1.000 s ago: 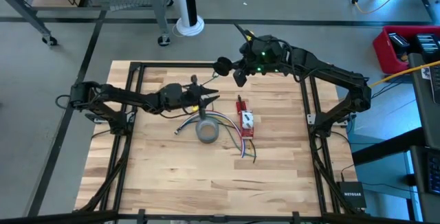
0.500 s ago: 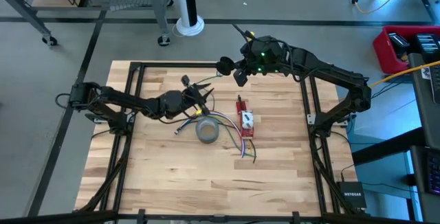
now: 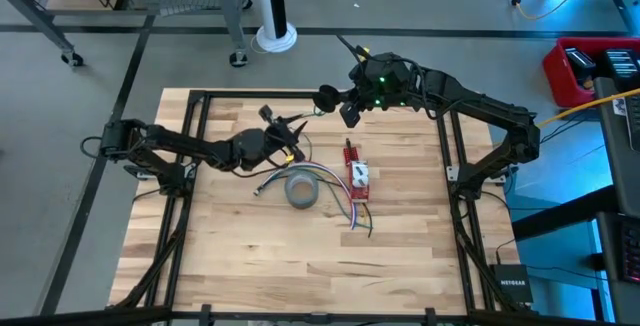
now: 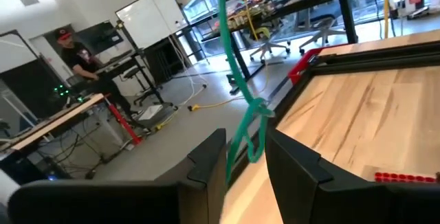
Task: Coil cords
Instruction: Coil the green wire onto the black spool
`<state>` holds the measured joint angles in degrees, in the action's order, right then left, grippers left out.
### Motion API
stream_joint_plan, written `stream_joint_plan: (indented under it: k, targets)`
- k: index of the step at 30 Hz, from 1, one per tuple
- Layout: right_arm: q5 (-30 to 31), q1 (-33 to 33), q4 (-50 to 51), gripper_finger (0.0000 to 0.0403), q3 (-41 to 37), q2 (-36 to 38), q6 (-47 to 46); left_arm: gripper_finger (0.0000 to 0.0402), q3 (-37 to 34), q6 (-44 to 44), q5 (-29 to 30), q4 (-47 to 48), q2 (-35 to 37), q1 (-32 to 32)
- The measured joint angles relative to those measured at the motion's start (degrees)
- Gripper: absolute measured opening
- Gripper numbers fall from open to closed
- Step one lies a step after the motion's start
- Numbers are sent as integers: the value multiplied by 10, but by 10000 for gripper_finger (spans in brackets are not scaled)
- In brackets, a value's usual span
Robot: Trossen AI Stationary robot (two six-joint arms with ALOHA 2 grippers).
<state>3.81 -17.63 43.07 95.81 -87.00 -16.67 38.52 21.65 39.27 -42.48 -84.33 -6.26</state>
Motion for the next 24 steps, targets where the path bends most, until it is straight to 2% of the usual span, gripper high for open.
stream_joint_plan:
  k: [12, 19, 24]
  targets:
    - [-19, 0, -1, 3, 0, 0, 0, 95, 0, -6, 0, 7, 0, -27]
    - [-19, 0, -1, 3, 0, 0, 0, 54, 0, -20, -1, 59, 0, -27]
    - [-20, 0, -1, 3, 0, 0, 0, 36, 0, -20, -1, 59, 0, -27]
